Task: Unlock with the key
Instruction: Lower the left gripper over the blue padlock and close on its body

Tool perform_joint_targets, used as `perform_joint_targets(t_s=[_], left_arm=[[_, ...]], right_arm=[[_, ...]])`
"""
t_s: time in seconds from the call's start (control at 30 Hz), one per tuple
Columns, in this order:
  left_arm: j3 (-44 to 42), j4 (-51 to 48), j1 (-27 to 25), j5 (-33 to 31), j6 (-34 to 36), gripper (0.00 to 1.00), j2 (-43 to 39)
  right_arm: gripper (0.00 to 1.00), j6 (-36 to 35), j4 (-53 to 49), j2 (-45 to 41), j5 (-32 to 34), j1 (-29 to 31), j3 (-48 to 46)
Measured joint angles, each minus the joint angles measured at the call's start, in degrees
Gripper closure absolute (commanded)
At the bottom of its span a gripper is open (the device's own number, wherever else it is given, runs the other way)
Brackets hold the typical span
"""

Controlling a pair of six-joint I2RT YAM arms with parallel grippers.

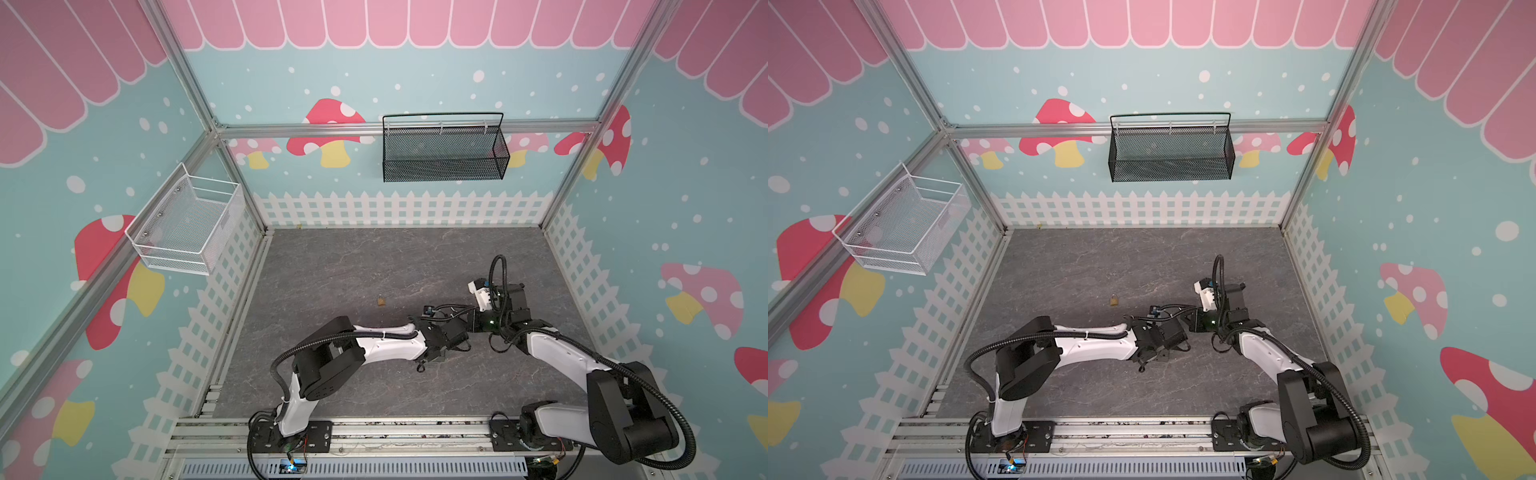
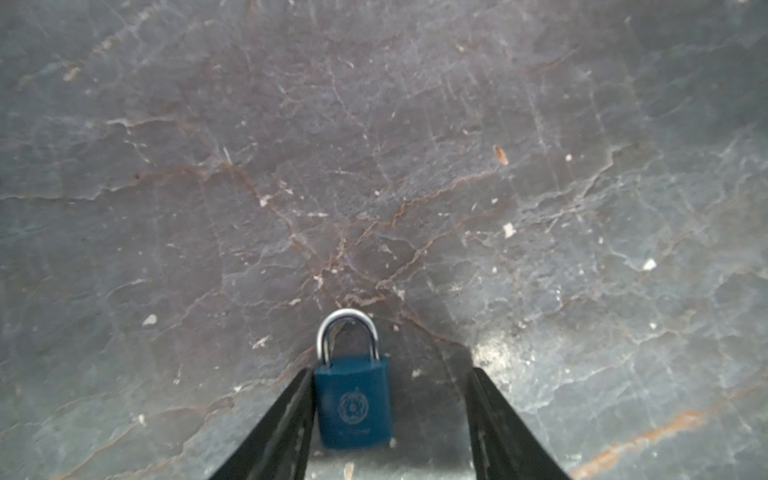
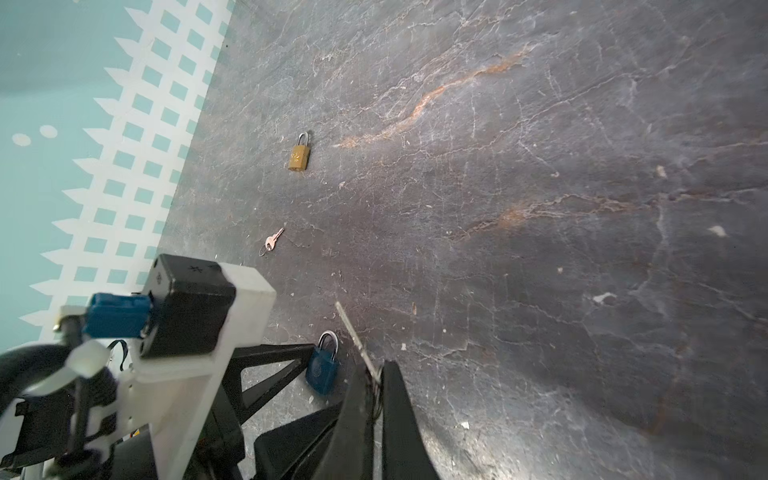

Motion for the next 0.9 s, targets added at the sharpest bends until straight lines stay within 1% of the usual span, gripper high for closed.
perform_joint_targets(t_s=[0.2, 0.3, 0.47, 0.73, 0.9], left_arm=[[0.00, -0.46, 0.24, -0.79, -0.04, 0.51, 0.00], [-0.17, -0.42, 0.39, -0.76, -0.26, 0.55, 0.00], [-1.64, 0.26, 0.68, -0.48, -1.01, 0.58, -0.92], [-6.62, 0.79, 2.10, 1.40, -2.86, 0.61, -4.74], [-6.86, 0.96, 2.62, 2.73, -2.86, 0.61, -5.03]], right_arm=[[1.00, 0.02, 0.00, 0.00, -0.39, -0.24, 0.00], [1.00, 0.04, 0.04, 0.00, -0.72, -0.31, 0.00], [1.00, 0.11, 0.59, 0.00, -1.44, -0.31, 0.00], [1.00, 0.44, 0.85, 0.00, -2.08, -0.31, 0.00], [1.00, 0.74, 0.87, 0.00, -2.54, -0.31, 0.00]])
